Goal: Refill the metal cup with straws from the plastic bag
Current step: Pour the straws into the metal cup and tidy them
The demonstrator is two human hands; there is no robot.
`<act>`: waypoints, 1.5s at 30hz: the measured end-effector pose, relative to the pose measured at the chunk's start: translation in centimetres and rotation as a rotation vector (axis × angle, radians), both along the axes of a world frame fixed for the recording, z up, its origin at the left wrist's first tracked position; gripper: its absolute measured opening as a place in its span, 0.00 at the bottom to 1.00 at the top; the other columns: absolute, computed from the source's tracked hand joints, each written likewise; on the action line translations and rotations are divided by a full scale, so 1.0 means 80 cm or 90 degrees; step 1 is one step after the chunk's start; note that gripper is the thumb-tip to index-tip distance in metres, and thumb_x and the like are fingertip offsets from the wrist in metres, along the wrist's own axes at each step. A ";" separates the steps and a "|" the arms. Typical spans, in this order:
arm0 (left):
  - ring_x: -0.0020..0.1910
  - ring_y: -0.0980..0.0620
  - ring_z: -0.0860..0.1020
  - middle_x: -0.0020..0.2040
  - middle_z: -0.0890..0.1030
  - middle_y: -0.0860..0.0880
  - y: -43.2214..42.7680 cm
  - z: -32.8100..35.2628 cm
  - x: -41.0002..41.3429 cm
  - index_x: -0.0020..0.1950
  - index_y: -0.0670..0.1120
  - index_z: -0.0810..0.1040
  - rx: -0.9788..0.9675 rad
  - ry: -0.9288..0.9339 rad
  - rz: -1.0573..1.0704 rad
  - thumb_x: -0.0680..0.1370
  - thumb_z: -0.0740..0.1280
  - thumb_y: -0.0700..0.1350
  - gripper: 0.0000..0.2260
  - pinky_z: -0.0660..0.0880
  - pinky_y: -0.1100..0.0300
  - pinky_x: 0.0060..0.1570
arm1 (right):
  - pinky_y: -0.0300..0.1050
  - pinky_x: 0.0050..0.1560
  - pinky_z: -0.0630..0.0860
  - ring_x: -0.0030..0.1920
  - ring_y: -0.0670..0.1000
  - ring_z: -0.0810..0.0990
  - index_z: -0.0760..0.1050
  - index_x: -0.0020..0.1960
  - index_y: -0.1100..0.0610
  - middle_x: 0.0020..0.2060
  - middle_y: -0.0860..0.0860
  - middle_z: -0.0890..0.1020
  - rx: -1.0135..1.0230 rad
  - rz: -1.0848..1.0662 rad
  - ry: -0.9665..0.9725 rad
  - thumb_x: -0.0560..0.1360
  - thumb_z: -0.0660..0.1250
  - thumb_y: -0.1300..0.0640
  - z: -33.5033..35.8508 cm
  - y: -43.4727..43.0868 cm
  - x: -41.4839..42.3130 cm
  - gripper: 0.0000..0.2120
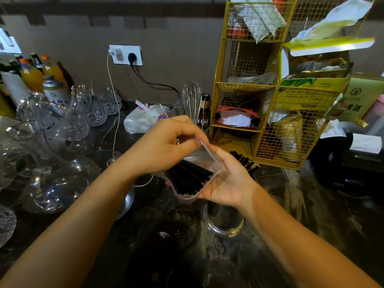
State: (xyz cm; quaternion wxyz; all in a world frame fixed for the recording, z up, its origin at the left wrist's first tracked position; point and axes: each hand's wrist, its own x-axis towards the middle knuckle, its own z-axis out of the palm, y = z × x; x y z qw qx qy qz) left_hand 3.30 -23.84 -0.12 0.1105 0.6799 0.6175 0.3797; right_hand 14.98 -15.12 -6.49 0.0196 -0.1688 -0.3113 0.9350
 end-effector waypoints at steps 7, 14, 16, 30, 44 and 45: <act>0.49 0.62 0.76 0.49 0.77 0.55 -0.018 -0.001 -0.024 0.52 0.63 0.73 0.031 -0.237 -0.012 0.69 0.66 0.47 0.15 0.75 0.67 0.47 | 0.57 0.47 0.80 0.51 0.61 0.82 0.78 0.53 0.63 0.50 0.62 0.82 0.033 0.023 0.099 0.58 0.74 0.64 0.005 0.007 0.002 0.23; 0.36 0.51 0.80 0.42 0.79 0.44 0.009 -0.050 -0.047 0.41 0.47 0.78 -0.159 -0.823 0.116 0.65 0.70 0.53 0.12 0.79 0.61 0.35 | 0.47 0.42 0.81 0.44 0.51 0.81 0.81 0.50 0.54 0.42 0.53 0.85 0.138 -0.069 0.086 0.64 0.61 0.65 0.026 0.026 0.025 0.19; 0.38 0.47 0.83 0.42 0.84 0.44 0.019 -0.055 -0.032 0.48 0.45 0.80 -0.260 -0.888 -0.035 0.59 0.73 0.54 0.21 0.82 0.54 0.35 | 0.45 0.44 0.79 0.43 0.50 0.80 0.75 0.59 0.53 0.43 0.52 0.84 0.160 -0.082 0.080 0.65 0.59 0.65 0.030 0.030 0.030 0.24; 0.35 0.54 0.82 0.34 0.85 0.48 0.139 -0.034 -0.005 0.47 0.39 0.77 -0.213 -0.719 -0.084 0.73 0.60 0.32 0.08 0.80 0.61 0.41 | 0.44 0.49 0.81 0.45 0.56 0.83 0.74 0.60 0.62 0.46 0.59 0.83 0.499 -0.272 -0.095 0.71 0.63 0.72 0.049 0.096 0.041 0.18; 0.39 0.56 0.83 0.35 0.85 0.55 0.151 -0.041 0.004 0.53 0.49 0.75 -0.042 -0.452 -0.093 0.69 0.67 0.31 0.18 0.80 0.63 0.44 | 0.30 0.32 0.75 0.33 0.38 0.82 0.77 0.40 0.54 0.34 0.46 0.84 0.721 -0.399 -0.068 0.69 0.64 0.74 0.031 0.101 0.054 0.15; 0.40 0.56 0.83 0.36 0.85 0.55 0.150 -0.045 0.006 0.55 0.48 0.75 -0.040 -0.447 -0.096 0.69 0.67 0.31 0.19 0.79 0.63 0.46 | 0.29 0.32 0.75 0.33 0.37 0.82 0.77 0.39 0.53 0.31 0.42 0.84 0.724 -0.404 -0.069 0.69 0.64 0.75 0.028 0.101 0.056 0.16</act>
